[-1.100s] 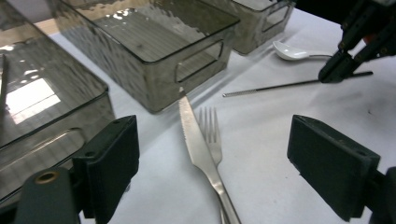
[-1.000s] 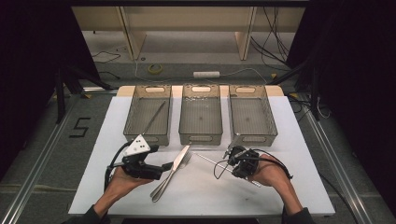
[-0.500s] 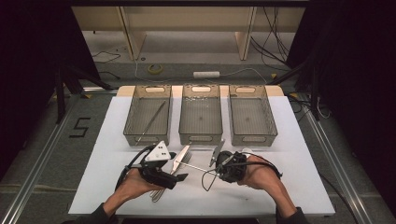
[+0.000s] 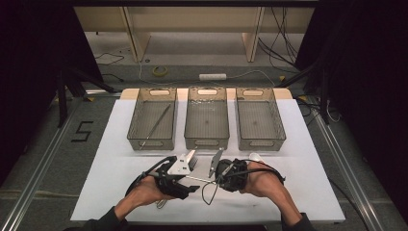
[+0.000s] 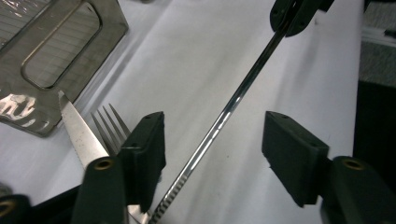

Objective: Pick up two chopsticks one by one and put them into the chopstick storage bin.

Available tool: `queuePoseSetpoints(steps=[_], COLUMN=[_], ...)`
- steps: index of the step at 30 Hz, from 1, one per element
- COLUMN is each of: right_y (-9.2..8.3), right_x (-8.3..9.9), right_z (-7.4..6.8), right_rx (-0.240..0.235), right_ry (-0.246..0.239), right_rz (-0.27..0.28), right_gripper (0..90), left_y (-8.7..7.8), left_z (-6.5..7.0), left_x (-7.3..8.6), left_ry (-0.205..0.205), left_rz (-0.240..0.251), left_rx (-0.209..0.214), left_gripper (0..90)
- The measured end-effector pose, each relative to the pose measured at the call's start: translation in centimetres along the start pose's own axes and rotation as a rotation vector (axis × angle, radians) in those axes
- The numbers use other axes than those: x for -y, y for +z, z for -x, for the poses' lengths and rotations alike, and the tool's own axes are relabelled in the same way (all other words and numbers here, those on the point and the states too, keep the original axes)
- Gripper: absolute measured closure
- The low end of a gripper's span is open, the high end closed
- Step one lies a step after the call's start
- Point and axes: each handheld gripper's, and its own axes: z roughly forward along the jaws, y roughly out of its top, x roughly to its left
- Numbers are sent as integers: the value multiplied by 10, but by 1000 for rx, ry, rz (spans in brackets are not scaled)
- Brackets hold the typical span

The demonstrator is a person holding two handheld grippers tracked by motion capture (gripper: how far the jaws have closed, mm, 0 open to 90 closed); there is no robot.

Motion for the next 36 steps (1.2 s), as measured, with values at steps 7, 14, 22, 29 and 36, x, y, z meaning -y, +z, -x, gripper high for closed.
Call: queuePoseSetpoints(steps=[7,14,22,29,36], right_y=[2,4,5,6,4], right_x=[-4,-6,-7,-7,-3], right_z=[-3,-5,-7,-8,-7], right_rx=[-3,-14,-18,-24,-20], right_ry=[-29,-49,-64,-94,-123], right_rz=[-6,-14,-13,-19,4], right_gripper=[860,860,860,858,806], left_y=[2,2,3,4,3], left_z=[2,3,5,8,12], left_x=[-1,-1,-3,-2,-2], left_ry=[27,52,84,114,142], left_rz=[-28,-37,-52,-71,-74], left_rx=[26,44,60,91,169], left_gripper=[515,615,706,762,853])
